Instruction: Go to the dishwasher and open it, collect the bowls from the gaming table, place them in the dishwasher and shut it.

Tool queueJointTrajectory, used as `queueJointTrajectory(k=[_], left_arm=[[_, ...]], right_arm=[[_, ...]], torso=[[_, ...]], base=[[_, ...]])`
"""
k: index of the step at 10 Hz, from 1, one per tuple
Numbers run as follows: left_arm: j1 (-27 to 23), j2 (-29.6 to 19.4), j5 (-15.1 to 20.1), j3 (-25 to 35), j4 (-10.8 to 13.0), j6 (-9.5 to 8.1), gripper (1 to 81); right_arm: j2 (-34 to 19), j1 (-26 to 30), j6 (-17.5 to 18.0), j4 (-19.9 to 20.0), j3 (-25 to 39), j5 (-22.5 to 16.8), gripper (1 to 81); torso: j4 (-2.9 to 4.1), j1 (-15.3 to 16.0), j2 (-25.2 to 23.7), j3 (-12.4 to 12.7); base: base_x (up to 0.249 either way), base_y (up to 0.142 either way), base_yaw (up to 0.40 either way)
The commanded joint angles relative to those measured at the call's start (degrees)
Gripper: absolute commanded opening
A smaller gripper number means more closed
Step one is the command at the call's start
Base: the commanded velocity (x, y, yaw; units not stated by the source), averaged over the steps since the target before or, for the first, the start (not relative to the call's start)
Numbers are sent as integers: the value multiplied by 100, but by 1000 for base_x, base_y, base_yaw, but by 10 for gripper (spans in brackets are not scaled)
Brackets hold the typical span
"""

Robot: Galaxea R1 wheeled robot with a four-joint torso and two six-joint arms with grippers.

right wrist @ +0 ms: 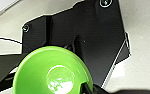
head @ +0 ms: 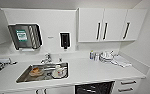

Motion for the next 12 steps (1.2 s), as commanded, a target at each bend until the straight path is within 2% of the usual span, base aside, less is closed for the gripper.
queueJointTrajectory(k=[1, 3, 6, 7, 9, 12], left_arm=[[-239, -665, 291, 1081, 144, 26, 10], [-257, -1078, 238, 1645, 144, 26, 10], [-301, -1309, 220, 1867, 144, 18, 10], [-319, -1387, 212, 1867, 126, 18, 10], [-433, -1687, 212, 2095, 73, -26, 10], [-1011, -2229, 246, 2890, 47, -61, 10]], right_arm=[[-927, 207, 13, 20, 1022, -223, 10], [-1033, 216, 13, 20, 1066, -214, 10], [-1043, 259, 13, 12, 1076, -214, 10], [-1043, 268, 13, 12, 1076, -214, 10], [-1034, 295, 13, 12, 1076, -214, 10], [-1034, 321, 4, -6, 1084, -206, 10]], torso=[[0, 0, 0, -526], [0, -1, -2, -767], [0, -1, 0, -1327], [0, -1, 0, -990], [0, 7, 7, -1222], [0, 7, 7, -1268]], base=[[0, 0, 0], [0, 0, 0], [0, 0, 0], [0, 0, 0], [0, 0, 0], [0, 0, 0]])
